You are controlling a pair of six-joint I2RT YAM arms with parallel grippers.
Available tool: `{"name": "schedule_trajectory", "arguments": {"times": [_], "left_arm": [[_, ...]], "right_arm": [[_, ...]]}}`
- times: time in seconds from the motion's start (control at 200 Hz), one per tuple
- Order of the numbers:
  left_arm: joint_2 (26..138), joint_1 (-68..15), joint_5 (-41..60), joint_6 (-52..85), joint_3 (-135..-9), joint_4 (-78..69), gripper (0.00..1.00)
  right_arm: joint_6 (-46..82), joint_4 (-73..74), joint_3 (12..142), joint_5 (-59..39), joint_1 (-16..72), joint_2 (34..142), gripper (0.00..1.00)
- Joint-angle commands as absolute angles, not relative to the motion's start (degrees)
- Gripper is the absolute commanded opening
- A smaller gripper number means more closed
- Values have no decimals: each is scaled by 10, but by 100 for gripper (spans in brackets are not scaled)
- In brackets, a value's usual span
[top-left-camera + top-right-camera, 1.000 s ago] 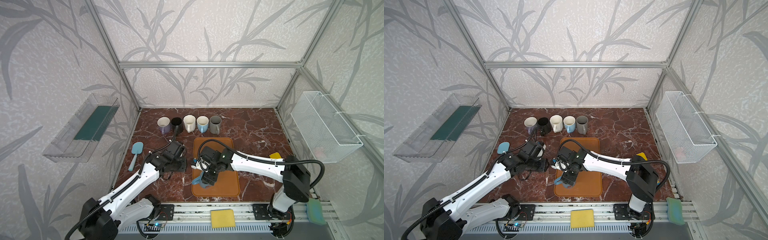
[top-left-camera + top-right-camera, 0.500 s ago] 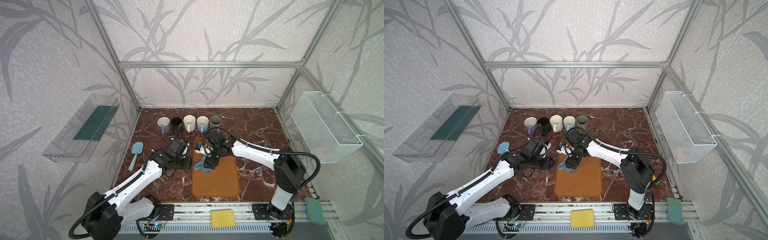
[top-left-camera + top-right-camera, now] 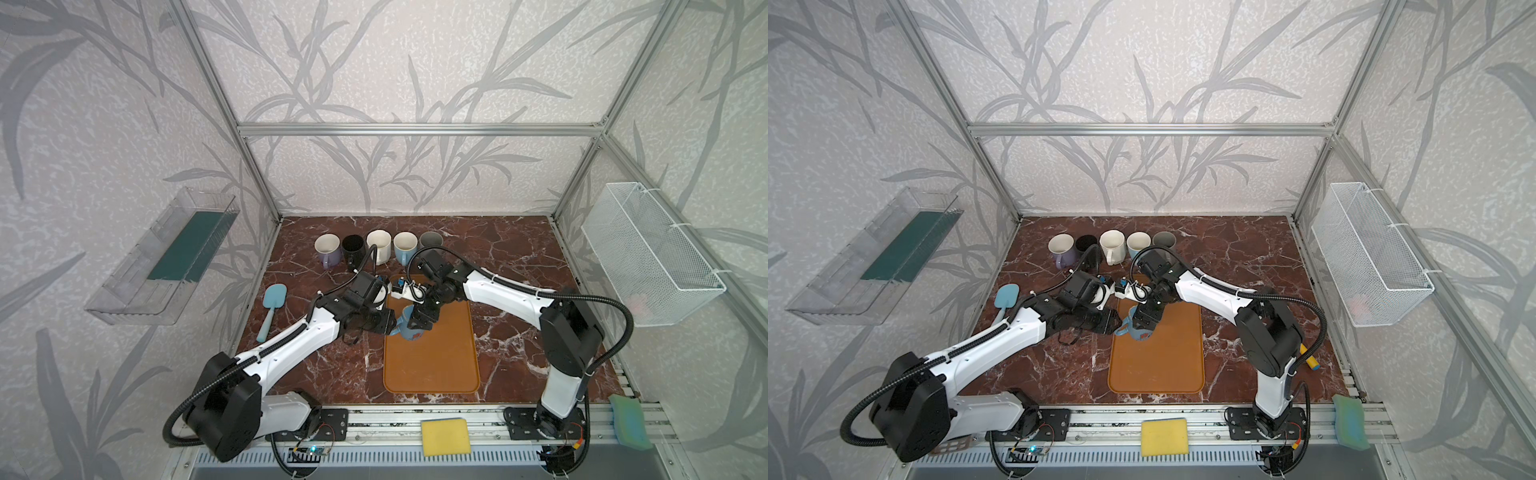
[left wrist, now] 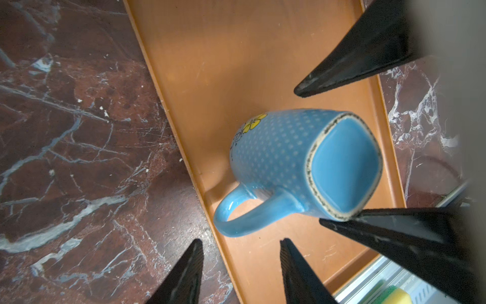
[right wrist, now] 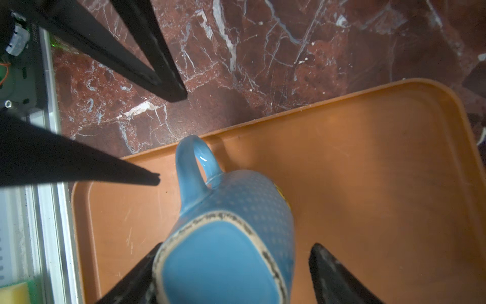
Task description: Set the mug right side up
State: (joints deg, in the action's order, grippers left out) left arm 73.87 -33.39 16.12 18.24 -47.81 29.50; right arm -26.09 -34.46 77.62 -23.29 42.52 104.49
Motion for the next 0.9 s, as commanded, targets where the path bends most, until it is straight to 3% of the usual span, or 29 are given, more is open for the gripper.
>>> {"name": "schedule_trajectory", "arguments": {"times": [0.0,0.405,0.895], "left_arm": [[746,-336,179,148,-501,295,51],[783,-362,158,84,-531,332,52],[857,-376,112,-26,-601,408,47]], "right_arm": [[-236,-331,756,-249,414,995,84],[-90,-295,673,-179,380,854,84],[12,-272,629,-134,354,782,83]]}}
